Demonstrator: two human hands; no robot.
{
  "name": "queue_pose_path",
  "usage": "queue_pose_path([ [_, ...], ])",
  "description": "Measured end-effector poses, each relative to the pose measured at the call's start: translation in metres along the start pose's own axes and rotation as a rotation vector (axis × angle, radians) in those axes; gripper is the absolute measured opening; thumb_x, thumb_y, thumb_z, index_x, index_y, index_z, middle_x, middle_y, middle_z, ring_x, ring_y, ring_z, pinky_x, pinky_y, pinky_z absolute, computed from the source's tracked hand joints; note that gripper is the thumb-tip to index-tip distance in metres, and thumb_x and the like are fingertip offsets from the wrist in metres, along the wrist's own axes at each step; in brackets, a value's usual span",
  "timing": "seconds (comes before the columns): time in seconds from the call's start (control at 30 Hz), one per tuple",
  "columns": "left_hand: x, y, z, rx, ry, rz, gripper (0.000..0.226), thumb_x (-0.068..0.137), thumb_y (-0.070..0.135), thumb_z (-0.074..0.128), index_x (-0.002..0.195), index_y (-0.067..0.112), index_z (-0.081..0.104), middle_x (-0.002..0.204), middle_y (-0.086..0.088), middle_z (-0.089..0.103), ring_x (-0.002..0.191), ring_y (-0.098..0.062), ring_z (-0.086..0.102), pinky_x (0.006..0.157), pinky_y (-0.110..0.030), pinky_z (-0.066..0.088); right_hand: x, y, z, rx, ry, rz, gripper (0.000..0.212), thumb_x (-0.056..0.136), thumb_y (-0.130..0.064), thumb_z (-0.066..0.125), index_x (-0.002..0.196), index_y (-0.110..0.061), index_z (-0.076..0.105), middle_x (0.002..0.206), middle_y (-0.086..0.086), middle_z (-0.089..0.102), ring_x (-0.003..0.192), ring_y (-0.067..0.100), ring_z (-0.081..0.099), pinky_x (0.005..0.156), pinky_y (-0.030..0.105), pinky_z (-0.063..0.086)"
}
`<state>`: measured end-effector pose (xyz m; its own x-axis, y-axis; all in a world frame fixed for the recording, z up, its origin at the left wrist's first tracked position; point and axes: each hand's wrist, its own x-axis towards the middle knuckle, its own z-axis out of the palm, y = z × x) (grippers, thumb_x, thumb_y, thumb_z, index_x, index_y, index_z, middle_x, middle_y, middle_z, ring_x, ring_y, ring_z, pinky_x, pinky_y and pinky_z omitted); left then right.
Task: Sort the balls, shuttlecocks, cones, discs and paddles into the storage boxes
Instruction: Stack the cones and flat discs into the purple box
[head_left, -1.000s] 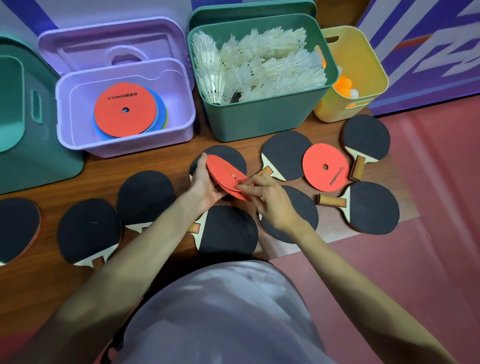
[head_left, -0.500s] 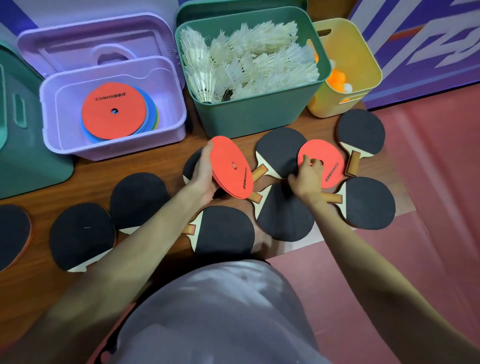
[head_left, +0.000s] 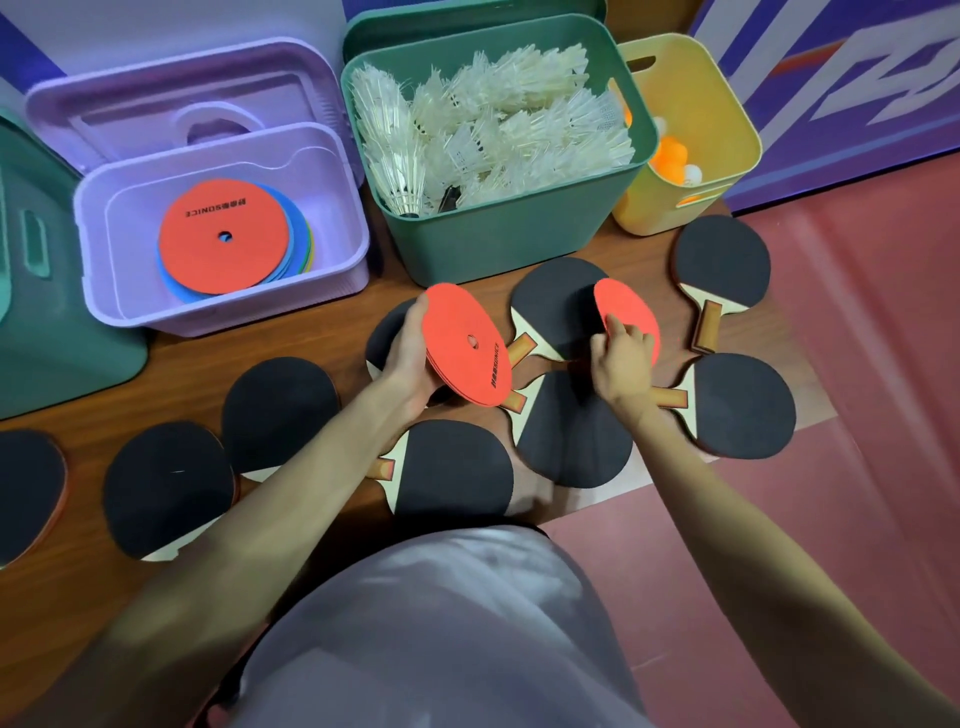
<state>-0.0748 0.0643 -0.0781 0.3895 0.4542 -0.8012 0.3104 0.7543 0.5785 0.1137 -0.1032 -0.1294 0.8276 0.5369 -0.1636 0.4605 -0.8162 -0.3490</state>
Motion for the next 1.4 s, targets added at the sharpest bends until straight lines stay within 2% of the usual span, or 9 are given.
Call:
queue_pose_path([
  [0.17, -0.028, 0.019, -0.008, -0.073, 0.051, 0.016, 0.055, 0.097, 0.057, 0.039, 0.135, 0.019, 0.05, 0.124, -0.009, 0.064, 0.107, -0.027, 0.062, 0.081, -0.043, 0.051, -0.035, -0.05, -0.018, 0.388, 0.223, -0.134, 0.035, 0.096, -0.014, 0.032, 0.113, -0.001, 0.059, 0.098, 0.017, 0.063, 0.088, 0.035, 0.053, 0.081, 0.036, 0.037],
  [0.3, -0.03, 0.021, -0.017, -0.07, 0.065, 0.012, 0.051, 0.096, 0.059, 0.037, 0.131, 0.024, 0.049, 0.118, -0.008, 0.065, 0.103, -0.032, 0.063, 0.087, -0.064, 0.047, -0.064, -0.09, -0.027, 0.555, 0.194, -0.314, 0.033, 0.098, -0.007, 0.04, 0.124, -0.008, 0.059, 0.109, 0.01, 0.06, 0.101, 0.023, 0.054, 0.089, 0.028, 0.04],
  [0.5, -0.029, 0.016, -0.041, -0.251, 0.087, 0.081, 0.057, 0.097, 0.055, 0.037, 0.13, 0.013, 0.055, 0.122, -0.016, 0.064, 0.11, -0.032, 0.063, 0.092, -0.054, 0.051, -0.097, -0.12, -0.01, 0.332, -0.045, -0.85, 0.036, 0.096, -0.01, 0.045, 0.129, -0.011, 0.058, 0.113, 0.008, 0.058, 0.096, 0.026, 0.052, 0.084, 0.038, 0.043],
  [0.8, -0.048, 0.007, -0.079, -0.309, 0.093, 0.094, 0.06, 0.099, 0.054, 0.034, 0.132, 0.007, 0.051, 0.119, -0.018, 0.064, 0.094, -0.028, 0.066, 0.069, -0.039, 0.056, -0.121, -0.154, 0.007, 0.28, -0.129, -0.928, 0.038, 0.097, -0.016, 0.039, 0.13, -0.015, 0.058, 0.116, 0.006, 0.061, 0.096, 0.026, 0.053, 0.083, 0.041, 0.046],
  [0.97, -0.059, -0.001, -0.111, -0.307, 0.11, 0.19, 0.063, 0.1, 0.056, 0.027, 0.134, 0.007, 0.049, 0.119, -0.018, 0.064, 0.105, -0.03, 0.064, 0.09, -0.046, 0.053, -0.133, -0.182, 0.005, 0.309, -0.243, -0.996, 0.037, 0.1, -0.023, 0.041, 0.132, -0.013, 0.056, 0.119, 0.004, 0.057, 0.103, 0.022, 0.051, 0.091, 0.034, 0.044],
  [1.1, -0.069, 0.013, -0.131, -0.354, 0.146, 0.27, 0.051, 0.101, 0.053, 0.031, 0.117, 0.013, 0.058, 0.109, -0.011, 0.068, 0.098, -0.025, 0.066, 0.087, -0.042, 0.053, -0.134, -0.203, 0.001, 0.39, -0.292, -0.928, 0.038, 0.101, -0.031, 0.037, 0.122, -0.014, 0.063, 0.118, -0.001, 0.057, 0.109, 0.016, 0.049, 0.096, 0.024, 0.037],
  [1.27, -0.072, 0.047, -0.152, -0.361, 0.166, 0.347, 0.052, 0.101, 0.052, 0.03, 0.128, 0.016, 0.056, 0.105, -0.004, 0.071, 0.095, -0.018, 0.068, 0.081, -0.035, 0.055, -0.103, -0.236, 0.015, 0.447, -0.177, -0.572, 0.034, 0.097, -0.028, 0.045, 0.124, -0.012, 0.058, 0.112, 0.006, 0.056, 0.109, 0.019, 0.047, 0.096, 0.028, 0.036],
  [1.33, -0.072, 0.062, -0.161, -0.38, 0.17, 0.36, 0.052, 0.101, 0.052, 0.031, 0.126, 0.016, 0.059, 0.104, -0.003, 0.072, 0.095, -0.018, 0.069, 0.081, -0.035, 0.056, -0.089, -0.254, 0.016, 0.519, -0.273, -0.399, 0.034, 0.097, -0.033, 0.048, 0.119, -0.01, 0.058, 0.104, 0.004, 0.059, 0.099, 0.015, 0.051, 0.086, 0.023, 0.04],
  [1.4, -0.071, 0.074, -0.169, -0.387, 0.159, 0.379, 0.05, 0.1, 0.053, 0.032, 0.122, 0.019, 0.061, 0.105, -0.004, 0.073, 0.097, -0.02, 0.07, 0.079, -0.035, 0.056, -0.077, -0.271, 0.014, 0.64, -0.408, -0.281, 0.026, 0.098, -0.031, 0.049, 0.099, -0.008, 0.06, 0.088, 0.003, 0.061, 0.081, 0.015, 0.054, 0.072, 0.023, 0.044],
])
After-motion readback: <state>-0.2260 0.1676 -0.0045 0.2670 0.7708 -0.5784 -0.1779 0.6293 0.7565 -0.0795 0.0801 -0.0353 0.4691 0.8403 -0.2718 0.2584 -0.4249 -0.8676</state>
